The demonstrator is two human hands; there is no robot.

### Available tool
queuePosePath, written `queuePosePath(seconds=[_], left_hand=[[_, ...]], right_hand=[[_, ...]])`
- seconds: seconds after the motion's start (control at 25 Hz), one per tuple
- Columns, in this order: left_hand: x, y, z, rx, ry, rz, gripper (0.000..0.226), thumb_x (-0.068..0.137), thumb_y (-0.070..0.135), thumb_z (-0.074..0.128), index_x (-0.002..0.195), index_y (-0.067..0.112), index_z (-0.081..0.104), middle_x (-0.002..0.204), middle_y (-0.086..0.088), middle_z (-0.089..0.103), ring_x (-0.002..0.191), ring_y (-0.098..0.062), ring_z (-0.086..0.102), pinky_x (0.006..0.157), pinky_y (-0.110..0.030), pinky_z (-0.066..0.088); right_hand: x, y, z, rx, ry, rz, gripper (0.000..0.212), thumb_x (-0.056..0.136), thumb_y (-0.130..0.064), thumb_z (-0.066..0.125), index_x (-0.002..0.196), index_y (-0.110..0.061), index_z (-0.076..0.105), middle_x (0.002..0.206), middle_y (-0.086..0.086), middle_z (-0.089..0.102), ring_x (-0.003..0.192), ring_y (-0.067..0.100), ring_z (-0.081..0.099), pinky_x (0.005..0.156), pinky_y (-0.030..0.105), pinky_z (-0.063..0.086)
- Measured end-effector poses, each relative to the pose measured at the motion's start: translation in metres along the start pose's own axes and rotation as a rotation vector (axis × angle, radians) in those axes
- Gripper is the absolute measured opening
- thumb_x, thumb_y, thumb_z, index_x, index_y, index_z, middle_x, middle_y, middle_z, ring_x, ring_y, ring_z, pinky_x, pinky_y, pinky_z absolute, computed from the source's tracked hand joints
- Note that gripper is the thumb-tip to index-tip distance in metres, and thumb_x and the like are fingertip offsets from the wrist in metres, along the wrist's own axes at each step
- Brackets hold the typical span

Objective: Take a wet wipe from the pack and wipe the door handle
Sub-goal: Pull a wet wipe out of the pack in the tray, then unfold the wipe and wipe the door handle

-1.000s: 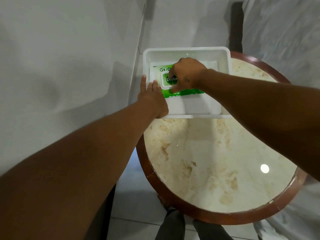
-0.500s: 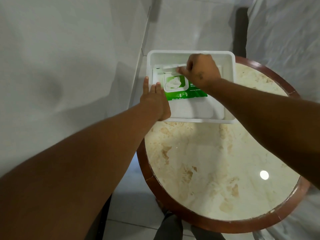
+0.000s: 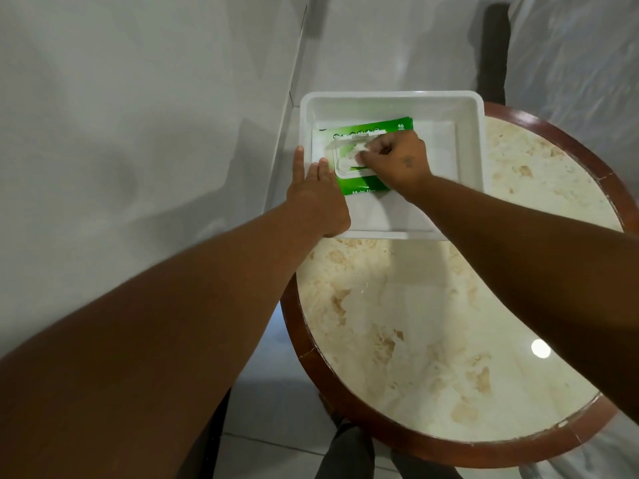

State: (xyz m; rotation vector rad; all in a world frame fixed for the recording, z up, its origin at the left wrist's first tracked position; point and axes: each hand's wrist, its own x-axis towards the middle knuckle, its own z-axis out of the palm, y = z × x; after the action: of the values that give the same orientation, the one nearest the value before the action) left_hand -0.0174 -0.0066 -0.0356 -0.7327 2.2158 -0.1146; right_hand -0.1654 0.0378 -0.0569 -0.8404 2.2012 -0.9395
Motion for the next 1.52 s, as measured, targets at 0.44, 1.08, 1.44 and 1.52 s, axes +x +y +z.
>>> queuePosePath(seconds=[0.44, 1.08, 1.44, 1.52], left_hand=[[-0.001, -0.001, -0.001, -0.048, 0.008, 0.005, 0.082, 0.101, 0.038, 0.036, 0.165, 0.003, -0.001, 0.172, -0.02, -0.007, 0.16, -0.032, -0.007, 0.118, -0.067, -0.02], [-0.067, -0.031, -0.031, -0.687, 0.283, 0.07, 0.054, 0.086, 0.007, 0.064, 0.139, 0.001, 0.053, 0.136, -0.019, 0.058, 0.13, -0.033, 0.055, 0.114, -0.041, 0.034], [-0.441, -0.005, -0.021, -2.552, 0.6, -0.281, 0.012, 0.091, 0.007, 0.074, 0.093, 0.015, 0.082, 0.102, -0.017, 0.077, 0.086, -0.025, 0.076, 0.073, -0.031, 0.062], [-0.507, -0.011, -0.013, -2.526, 0.761, -0.487, 0.011, 0.096, 0.005, 0.07, 0.09, 0.011, 0.076, 0.093, -0.016, 0.077, 0.072, -0.019, 0.075, 0.067, -0.03, 0.062]], right_hand=[[-0.008, 0.004, -0.058, -0.956, -0.544, -0.452, 0.058, 0.089, -0.03, 0.054, 0.144, -0.042, 0.039, 0.13, 0.01, 0.06, 0.102, 0.027, 0.059, 0.079, 0.036, 0.052], [-0.065, -0.051, -0.083, 0.107, -0.247, -0.021, 0.016, 0.081, -0.002, 0.076, 0.072, -0.012, 0.067, 0.074, 0.011, 0.065, 0.059, 0.017, 0.064, 0.064, 0.037, 0.06], [-0.326, -0.215, -0.122, 0.382, -0.68, -0.342, 0.009, 0.083, -0.025, 0.075, 0.08, -0.018, 0.079, 0.059, -0.009, 0.065, 0.05, 0.002, 0.052, 0.05, 0.016, 0.045], [-0.373, -0.256, -0.117, 0.399, -0.809, -0.361, 0.006, 0.081, -0.019, 0.078, 0.086, -0.02, 0.08, 0.06, -0.01, 0.068, 0.053, 0.002, 0.057, 0.052, 0.016, 0.047]])
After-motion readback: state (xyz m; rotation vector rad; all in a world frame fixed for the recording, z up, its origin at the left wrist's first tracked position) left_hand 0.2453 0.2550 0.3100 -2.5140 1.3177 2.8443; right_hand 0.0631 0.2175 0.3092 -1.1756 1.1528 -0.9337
